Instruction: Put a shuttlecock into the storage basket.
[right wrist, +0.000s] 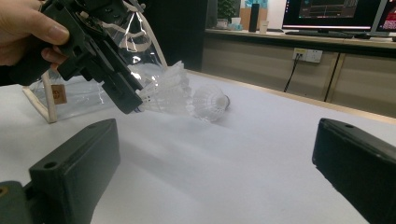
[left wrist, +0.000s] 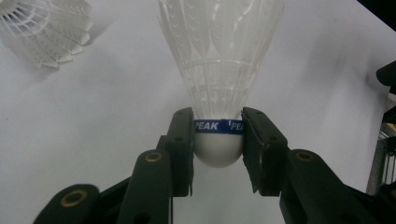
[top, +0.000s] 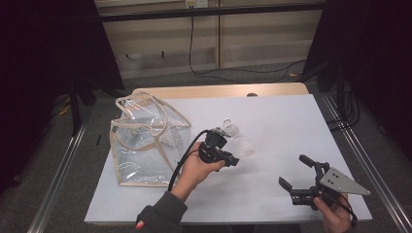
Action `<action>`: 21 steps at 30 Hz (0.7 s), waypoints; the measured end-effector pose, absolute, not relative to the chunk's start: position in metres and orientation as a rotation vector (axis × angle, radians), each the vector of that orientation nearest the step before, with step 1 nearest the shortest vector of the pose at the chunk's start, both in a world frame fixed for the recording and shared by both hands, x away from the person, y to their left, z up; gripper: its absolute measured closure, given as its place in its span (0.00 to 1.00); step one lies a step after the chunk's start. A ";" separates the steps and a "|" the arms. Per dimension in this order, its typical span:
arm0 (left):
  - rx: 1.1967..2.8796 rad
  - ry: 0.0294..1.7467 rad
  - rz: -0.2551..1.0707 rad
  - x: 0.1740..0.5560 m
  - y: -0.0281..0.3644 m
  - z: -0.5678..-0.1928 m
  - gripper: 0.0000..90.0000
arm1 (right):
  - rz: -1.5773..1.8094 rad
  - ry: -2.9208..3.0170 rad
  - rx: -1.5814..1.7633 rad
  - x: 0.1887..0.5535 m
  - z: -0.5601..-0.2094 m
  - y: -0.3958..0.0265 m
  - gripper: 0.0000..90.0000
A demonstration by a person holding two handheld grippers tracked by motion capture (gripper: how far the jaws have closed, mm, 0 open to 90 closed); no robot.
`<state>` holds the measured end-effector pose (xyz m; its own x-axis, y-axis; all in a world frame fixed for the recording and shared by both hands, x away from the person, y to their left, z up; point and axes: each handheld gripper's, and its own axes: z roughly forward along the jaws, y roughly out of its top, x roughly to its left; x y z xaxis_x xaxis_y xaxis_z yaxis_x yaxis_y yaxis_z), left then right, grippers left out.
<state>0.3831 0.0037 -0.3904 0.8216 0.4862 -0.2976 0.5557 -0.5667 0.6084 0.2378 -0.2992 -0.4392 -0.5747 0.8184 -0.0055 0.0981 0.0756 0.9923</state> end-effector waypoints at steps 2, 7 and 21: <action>2.273 0.763 -0.124 0.383 0.005 -0.388 0.73 | 1.552 1.761 0.911 0.238 -0.439 -0.299 0.01; 2.268 0.766 -0.121 0.384 0.008 -0.382 0.73 | 1.551 1.758 0.913 0.237 -0.439 -0.299 0.01; 2.263 0.775 -0.127 0.385 0.014 -0.371 0.73 | 1.551 1.758 0.912 0.237 -0.439 -0.299 0.01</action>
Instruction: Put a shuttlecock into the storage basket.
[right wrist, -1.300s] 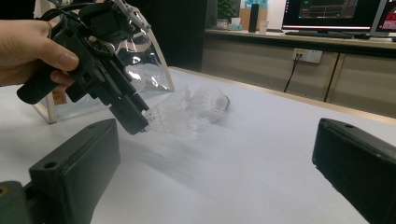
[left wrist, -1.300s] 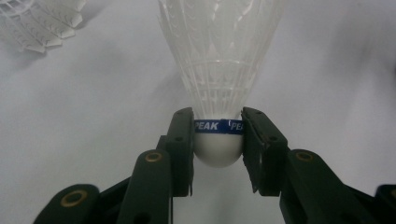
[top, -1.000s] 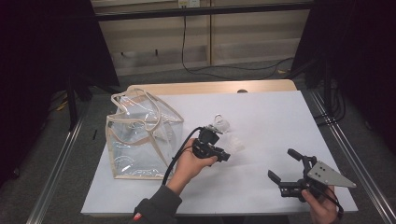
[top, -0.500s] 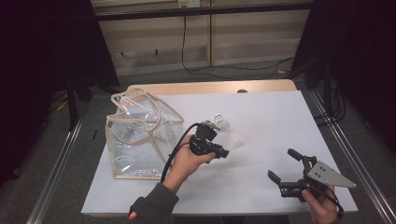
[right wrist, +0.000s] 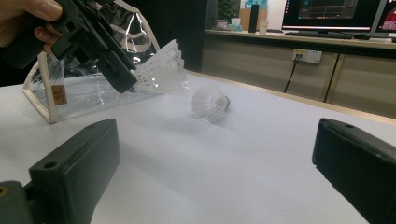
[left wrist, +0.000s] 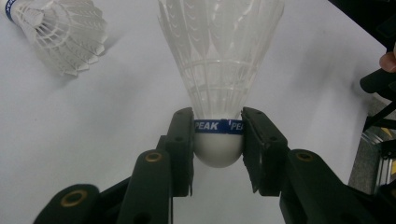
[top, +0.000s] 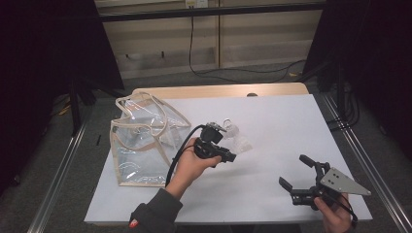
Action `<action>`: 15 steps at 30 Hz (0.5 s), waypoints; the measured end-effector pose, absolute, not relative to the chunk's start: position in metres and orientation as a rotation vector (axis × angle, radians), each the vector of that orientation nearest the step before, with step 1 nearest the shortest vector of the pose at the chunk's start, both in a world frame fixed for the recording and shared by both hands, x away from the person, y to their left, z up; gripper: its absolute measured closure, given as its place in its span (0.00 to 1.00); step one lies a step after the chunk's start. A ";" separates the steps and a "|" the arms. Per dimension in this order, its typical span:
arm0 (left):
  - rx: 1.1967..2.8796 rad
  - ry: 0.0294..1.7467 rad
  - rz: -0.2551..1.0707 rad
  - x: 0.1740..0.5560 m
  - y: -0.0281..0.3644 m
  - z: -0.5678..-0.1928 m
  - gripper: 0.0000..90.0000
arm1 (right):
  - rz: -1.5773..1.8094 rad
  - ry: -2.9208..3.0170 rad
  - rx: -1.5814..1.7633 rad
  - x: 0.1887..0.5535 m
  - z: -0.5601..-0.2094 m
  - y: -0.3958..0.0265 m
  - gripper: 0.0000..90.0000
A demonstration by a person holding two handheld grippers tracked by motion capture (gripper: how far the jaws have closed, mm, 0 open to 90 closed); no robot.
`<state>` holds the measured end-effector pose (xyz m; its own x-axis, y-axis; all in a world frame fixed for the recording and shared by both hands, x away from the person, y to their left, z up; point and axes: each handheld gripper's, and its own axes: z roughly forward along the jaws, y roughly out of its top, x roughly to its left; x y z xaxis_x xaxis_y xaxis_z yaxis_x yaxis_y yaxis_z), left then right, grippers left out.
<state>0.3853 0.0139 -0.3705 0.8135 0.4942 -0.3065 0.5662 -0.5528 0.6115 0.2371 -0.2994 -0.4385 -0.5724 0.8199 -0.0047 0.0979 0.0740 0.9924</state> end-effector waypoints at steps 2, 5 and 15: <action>2.255 0.781 -0.127 0.385 0.014 -0.369 0.73 | 1.554 1.757 0.909 0.237 -0.439 -0.299 0.01; 2.265 0.776 -0.125 0.386 0.016 -0.367 0.73 | 1.554 1.756 0.909 0.237 -0.438 -0.299 0.01; 2.252 0.780 -0.122 0.387 0.019 -0.359 0.73 | 1.553 1.755 0.906 0.237 -0.439 -0.299 0.01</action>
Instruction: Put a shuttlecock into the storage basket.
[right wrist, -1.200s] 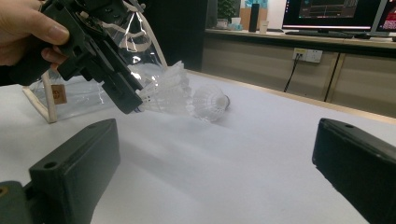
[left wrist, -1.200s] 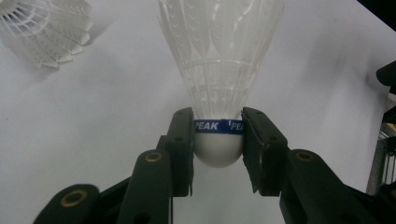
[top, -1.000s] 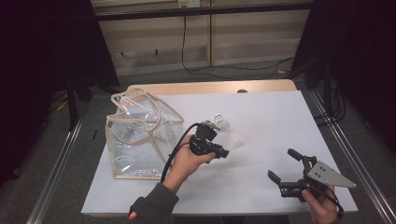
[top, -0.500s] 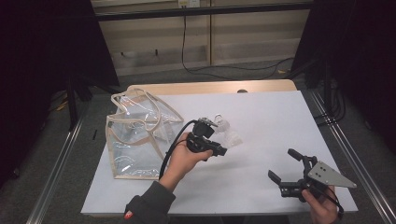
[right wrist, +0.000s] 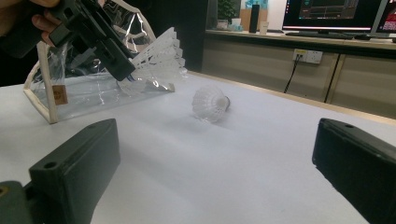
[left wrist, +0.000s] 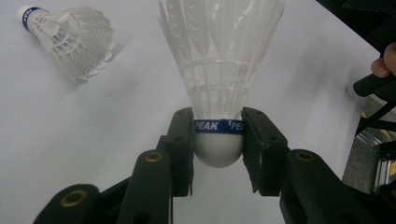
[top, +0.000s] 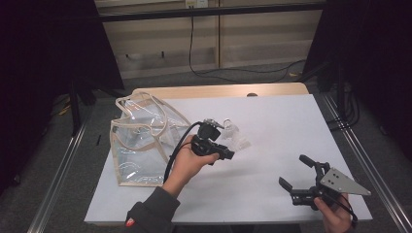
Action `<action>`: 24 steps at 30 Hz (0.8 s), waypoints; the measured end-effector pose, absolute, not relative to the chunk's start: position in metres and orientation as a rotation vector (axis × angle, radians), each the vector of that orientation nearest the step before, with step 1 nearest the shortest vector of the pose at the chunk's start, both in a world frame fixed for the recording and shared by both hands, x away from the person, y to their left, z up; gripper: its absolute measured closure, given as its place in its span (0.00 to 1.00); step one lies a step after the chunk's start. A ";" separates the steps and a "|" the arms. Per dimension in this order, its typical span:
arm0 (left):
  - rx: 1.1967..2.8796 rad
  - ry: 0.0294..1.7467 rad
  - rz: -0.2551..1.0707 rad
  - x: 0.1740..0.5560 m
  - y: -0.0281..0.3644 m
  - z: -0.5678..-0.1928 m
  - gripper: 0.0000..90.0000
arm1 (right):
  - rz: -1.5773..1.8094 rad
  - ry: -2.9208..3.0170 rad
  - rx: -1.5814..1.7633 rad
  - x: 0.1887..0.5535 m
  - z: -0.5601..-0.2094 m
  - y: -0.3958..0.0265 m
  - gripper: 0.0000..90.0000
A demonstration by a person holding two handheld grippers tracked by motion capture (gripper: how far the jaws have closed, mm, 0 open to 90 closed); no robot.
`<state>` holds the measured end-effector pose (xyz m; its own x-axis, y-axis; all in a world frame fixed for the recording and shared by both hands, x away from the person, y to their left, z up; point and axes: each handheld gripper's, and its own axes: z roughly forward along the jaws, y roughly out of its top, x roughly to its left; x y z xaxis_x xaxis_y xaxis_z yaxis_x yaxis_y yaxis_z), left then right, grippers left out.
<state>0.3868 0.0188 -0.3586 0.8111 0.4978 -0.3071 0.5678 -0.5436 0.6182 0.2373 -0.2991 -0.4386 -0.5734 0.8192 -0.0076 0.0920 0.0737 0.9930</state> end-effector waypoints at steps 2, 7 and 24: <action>2.251 0.774 -0.124 0.387 0.019 -0.357 0.73 | 1.554 1.755 0.907 0.237 -0.439 -0.299 0.01; 2.249 0.783 -0.128 0.388 0.021 -0.353 0.73 | 1.553 1.756 0.910 0.237 -0.438 -0.299 0.01; 2.250 0.782 -0.124 0.392 0.029 -0.344 0.73 | 1.552 1.761 0.914 0.237 -0.439 -0.299 0.01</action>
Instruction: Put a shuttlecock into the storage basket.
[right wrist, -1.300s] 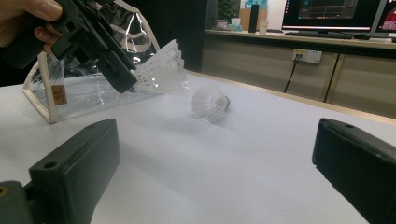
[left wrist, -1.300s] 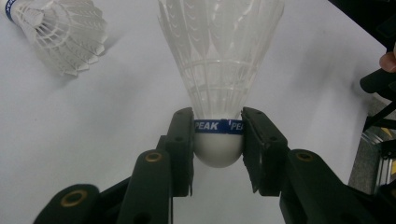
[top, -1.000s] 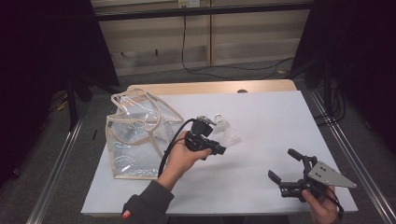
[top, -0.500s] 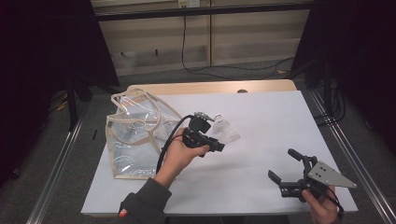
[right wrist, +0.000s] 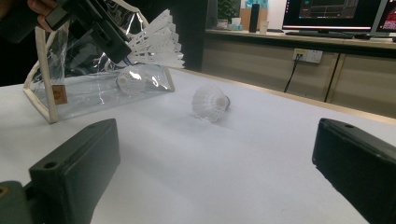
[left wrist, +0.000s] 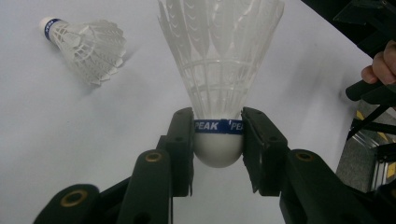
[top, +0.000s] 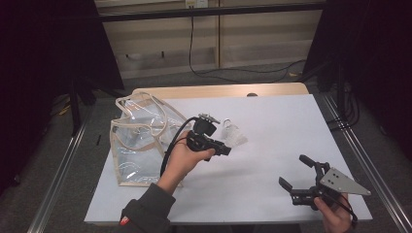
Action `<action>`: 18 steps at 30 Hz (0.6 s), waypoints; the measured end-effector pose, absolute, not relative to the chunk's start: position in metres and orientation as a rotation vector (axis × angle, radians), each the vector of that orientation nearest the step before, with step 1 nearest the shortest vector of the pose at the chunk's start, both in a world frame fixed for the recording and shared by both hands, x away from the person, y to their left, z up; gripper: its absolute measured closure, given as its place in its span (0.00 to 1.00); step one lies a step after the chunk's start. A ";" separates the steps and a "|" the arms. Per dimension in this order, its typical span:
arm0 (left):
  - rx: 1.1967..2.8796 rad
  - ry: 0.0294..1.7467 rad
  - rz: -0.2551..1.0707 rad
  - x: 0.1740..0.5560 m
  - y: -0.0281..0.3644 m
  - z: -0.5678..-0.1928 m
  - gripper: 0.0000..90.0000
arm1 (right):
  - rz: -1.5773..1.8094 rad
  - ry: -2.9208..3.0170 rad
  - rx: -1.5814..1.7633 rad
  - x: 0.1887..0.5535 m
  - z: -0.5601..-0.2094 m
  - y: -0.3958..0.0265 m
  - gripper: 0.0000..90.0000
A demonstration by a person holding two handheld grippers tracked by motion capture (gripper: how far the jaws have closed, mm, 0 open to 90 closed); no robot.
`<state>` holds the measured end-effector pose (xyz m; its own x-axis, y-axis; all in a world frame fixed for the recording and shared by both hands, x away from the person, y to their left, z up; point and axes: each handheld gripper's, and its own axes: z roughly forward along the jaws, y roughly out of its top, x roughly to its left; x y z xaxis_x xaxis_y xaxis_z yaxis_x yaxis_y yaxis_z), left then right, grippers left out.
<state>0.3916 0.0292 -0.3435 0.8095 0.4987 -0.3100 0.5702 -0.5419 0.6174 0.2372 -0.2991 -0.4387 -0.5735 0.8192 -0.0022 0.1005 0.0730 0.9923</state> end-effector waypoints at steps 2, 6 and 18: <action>2.242 0.786 -0.127 0.392 0.030 -0.343 0.73 | 1.550 1.761 0.913 0.237 -0.439 -0.299 0.01; 2.241 0.791 -0.127 0.392 0.032 -0.341 0.73 | 1.549 1.761 0.914 0.237 -0.439 -0.300 0.01; 2.228 0.801 -0.121 0.394 0.037 -0.335 0.73 | 1.550 1.762 0.912 0.238 -0.439 -0.299 0.01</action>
